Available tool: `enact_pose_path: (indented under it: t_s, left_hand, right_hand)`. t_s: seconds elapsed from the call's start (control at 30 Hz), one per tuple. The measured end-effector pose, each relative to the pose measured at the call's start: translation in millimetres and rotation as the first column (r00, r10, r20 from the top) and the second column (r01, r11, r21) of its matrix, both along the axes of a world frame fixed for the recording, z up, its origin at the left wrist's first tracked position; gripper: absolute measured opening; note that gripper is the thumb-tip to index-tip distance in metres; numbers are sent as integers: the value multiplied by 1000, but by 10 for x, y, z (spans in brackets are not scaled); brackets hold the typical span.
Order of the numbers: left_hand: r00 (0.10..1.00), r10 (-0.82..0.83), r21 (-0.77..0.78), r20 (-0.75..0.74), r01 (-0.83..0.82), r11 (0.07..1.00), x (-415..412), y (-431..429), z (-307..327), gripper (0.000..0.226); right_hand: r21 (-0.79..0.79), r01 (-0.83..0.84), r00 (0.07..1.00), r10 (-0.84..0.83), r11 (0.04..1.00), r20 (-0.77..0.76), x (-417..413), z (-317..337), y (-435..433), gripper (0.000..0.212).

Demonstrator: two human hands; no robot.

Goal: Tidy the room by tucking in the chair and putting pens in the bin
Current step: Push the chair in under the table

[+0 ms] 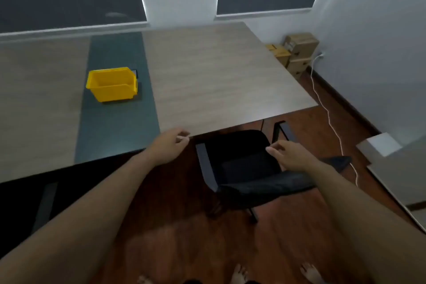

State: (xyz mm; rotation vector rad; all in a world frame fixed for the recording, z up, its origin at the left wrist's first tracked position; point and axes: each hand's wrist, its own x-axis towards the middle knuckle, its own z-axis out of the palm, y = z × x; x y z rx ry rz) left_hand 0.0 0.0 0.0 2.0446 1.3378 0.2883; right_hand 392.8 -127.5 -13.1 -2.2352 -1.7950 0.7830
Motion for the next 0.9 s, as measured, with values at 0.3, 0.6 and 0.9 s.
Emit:
enact_pose_path:
  t_s: [0.3, 0.6, 0.9]
  left_hand:
    - [988, -151, -271, -3, 145, 952, 1575, -975, -649, 41]
    - [998, -6, -183, -60, -5, 983, 2087, -1100, -1152, 63]
    - [989, 149, -27, -24, -149, 988, 2175, -202, -1312, 53]
  right_hand:
    - [-68, 12, 912, 17, 998, 410, 866, -866, -669, 69]
    - [86, -70, 852, 14, 994, 523, 1008, -999, -257, 56]
    - [145, -70, 873, -10, 987, 487, 1126, -1121, 740, 64]
